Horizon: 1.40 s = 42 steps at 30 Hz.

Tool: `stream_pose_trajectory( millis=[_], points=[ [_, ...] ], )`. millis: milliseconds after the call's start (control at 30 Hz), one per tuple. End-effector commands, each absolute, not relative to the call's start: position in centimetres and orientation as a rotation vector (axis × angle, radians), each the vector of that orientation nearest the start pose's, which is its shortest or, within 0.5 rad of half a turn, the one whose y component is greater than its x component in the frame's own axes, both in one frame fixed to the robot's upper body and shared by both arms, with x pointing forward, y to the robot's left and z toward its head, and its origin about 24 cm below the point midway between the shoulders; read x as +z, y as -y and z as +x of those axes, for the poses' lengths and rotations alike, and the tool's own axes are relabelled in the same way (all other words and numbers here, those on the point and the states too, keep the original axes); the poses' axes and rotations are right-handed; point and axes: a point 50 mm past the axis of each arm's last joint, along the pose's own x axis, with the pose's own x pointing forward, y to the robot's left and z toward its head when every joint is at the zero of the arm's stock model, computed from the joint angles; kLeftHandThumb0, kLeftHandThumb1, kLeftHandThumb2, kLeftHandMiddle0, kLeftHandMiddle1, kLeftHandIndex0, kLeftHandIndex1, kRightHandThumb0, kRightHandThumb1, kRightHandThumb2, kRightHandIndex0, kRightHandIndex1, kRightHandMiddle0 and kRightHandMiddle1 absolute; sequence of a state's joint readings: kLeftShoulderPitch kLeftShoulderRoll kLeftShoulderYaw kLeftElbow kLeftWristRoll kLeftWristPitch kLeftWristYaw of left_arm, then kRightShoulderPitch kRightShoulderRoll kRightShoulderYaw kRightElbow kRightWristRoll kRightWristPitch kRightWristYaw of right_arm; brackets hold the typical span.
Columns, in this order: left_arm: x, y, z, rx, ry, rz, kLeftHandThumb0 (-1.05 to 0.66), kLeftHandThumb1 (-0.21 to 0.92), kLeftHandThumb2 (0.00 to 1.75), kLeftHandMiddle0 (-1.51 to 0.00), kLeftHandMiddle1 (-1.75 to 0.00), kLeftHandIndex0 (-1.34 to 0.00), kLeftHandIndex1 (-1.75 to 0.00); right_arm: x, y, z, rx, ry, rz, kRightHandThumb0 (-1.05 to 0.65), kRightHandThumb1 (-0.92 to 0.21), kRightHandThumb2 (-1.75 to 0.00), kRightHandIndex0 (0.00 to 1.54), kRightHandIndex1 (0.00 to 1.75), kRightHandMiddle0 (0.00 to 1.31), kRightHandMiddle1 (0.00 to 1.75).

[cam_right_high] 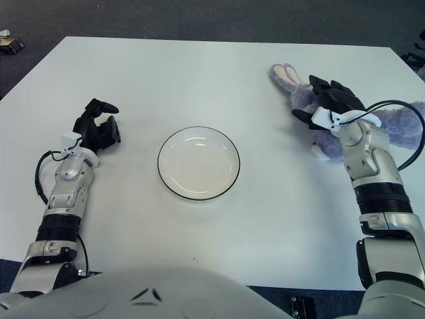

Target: Put the doll into the plate.

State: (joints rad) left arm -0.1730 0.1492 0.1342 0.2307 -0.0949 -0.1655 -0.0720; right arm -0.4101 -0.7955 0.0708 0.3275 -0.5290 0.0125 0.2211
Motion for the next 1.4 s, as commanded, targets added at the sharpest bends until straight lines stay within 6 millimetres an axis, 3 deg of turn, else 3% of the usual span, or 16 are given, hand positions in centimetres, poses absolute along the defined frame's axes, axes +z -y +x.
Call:
stream_pose_trajectory(
  millis=[0, 733, 1000, 1367],
  points=[
    [3.7, -19.7, 27.6, 0.046, 0.049, 0.030, -0.40, 0.59, 0.97, -1.10, -1.75, -0.40, -1.75, 13.3, 28.4, 32.1, 0.102, -0.100, -1.293, -1.03, -0.92, -0.88, 0.00, 0.00, 0.00, 0.00],
    [3.6, -19.8, 27.5, 0.043, 0.036, 0.032, -0.39, 0.62, 0.93, -1.05, -1.75, -0.38, -1.75, 13.9, 25.5, 34.0, 0.279, -0.055, -1.265, -1.01, -0.92, -0.87, 0.00, 0.00, 0.02, 0.03],
    [3.5, -19.8, 27.4, 0.044, 0.027, 0.032, -0.39, 0.64, 0.91, -1.02, -1.75, -0.37, -1.75, 14.0, 23.9, 34.7, 0.331, -0.014, -1.235, -1.00, -0.92, -0.82, 0.00, 0.00, 0.00, 0.18],
    [3.5, -19.8, 27.4, 0.052, 0.023, 0.029, -0.39, 0.63, 0.92, -1.04, -1.75, -0.37, -1.75, 14.4, 21.7, 35.3, 0.363, 0.047, -1.203, -0.99, -0.92, -0.80, 0.00, 0.00, 0.00, 0.22]
  ],
)
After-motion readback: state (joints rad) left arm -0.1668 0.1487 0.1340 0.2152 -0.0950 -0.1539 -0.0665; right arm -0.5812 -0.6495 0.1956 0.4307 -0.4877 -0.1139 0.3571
